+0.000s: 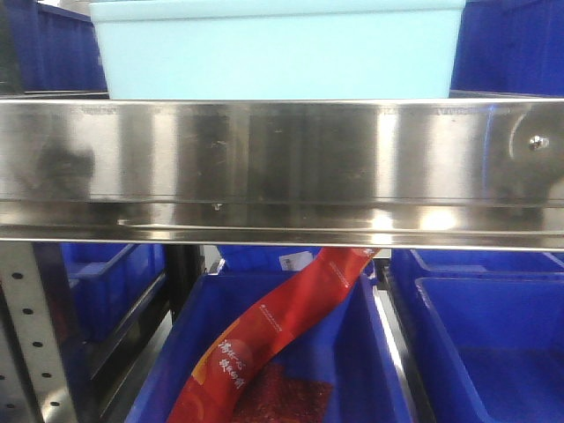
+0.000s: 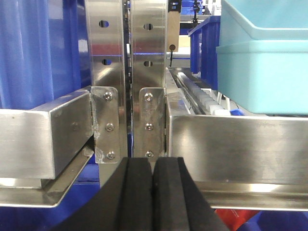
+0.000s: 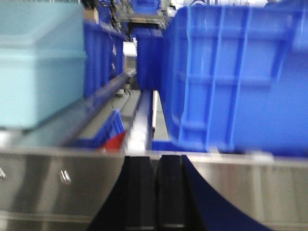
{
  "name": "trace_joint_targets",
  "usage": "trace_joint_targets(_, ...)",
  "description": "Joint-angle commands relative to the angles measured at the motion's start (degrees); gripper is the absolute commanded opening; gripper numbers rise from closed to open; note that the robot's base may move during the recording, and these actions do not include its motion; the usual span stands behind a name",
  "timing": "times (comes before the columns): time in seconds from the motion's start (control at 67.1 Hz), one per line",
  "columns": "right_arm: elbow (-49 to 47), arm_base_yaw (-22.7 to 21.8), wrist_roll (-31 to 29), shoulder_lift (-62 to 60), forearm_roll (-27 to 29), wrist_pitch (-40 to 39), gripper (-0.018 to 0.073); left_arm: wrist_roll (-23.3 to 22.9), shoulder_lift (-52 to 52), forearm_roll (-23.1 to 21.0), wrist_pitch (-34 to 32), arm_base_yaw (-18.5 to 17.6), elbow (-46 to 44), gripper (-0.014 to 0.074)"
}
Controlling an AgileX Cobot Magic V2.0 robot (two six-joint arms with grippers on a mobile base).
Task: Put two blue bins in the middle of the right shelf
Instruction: 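Open both grippers and pull them back from the teal bin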
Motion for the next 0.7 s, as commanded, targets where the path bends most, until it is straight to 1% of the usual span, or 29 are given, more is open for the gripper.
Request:
trace_joint_targets(0.0, 3.48, -0.5, -0.56, -0.18, 0.43, -4.24, -0.0162, 0.14, -0.3, 0.21, -1.11, 0.09, -0.13, -0.0111)
trace_joint_targets(0.074, 3.95, -0.5, -0.42, -0.18, 0.55, -8.37, -0.0162, 0.14, -0.3, 0.21, -1.11, 0.09, -0.13, -0.0111)
trace_joint_targets(0.104, 3.95, -0.5, -0.21, -0.18, 0.55, -7.15, -0.0162, 0.14, -0.3, 0.21, -1.11, 0.09, -0.13, -0.0111)
trace_joint_targets(0.685, 3.95, -0.5, -0.21, -0.18, 0.55, -7.9, -0.0162, 0.14, -0.3, 0.21, -1.11, 0.09, -0.13, -0.0111)
